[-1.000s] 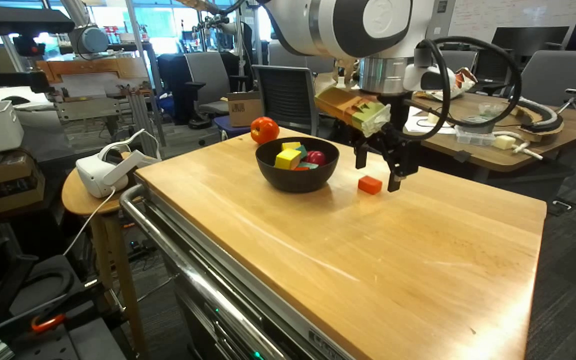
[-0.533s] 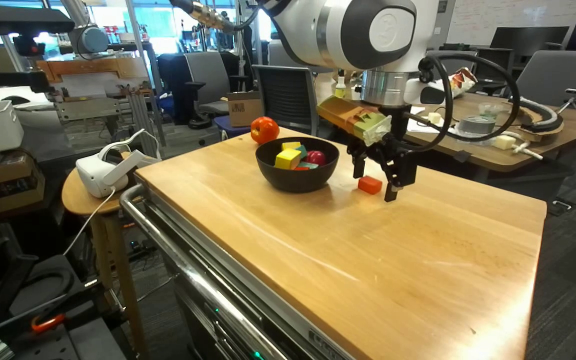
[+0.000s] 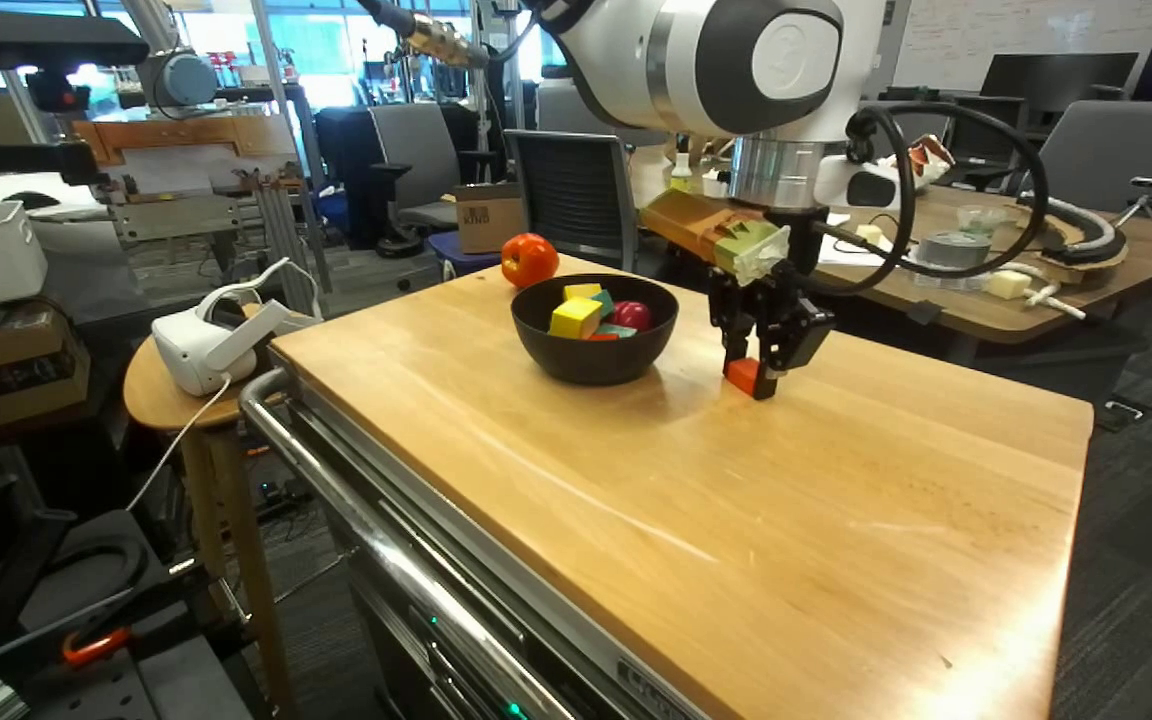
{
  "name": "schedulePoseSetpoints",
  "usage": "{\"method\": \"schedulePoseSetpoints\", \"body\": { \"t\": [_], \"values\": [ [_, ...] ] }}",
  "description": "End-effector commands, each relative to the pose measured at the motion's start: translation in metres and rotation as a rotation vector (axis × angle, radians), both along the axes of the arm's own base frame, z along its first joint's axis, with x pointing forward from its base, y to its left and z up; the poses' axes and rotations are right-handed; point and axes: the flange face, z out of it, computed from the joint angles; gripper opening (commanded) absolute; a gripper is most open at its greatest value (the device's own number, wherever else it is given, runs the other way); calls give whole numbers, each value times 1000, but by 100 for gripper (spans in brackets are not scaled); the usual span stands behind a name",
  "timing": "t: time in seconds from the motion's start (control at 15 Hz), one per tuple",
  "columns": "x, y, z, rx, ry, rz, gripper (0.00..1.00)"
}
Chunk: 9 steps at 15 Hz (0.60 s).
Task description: Put the objects that are near the edge away from you in the bowl except the apple which you must move to the left, then put the rest of the blocks one at a time in the bowl, then move the apple to the right
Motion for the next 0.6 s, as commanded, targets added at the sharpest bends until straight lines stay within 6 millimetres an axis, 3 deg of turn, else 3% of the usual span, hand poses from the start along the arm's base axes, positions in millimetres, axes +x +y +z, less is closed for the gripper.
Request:
{"method": "schedulePoseSetpoints", "body": {
  "t": [0.0, 0.27, 0.53],
  "values": [
    [8, -1, 15, -16, -14, -18, 18],
    [-3, 18, 72, -62, -71, 81, 18],
    [-23, 57, 125, -40, -151, 184, 18]
  ]
}}
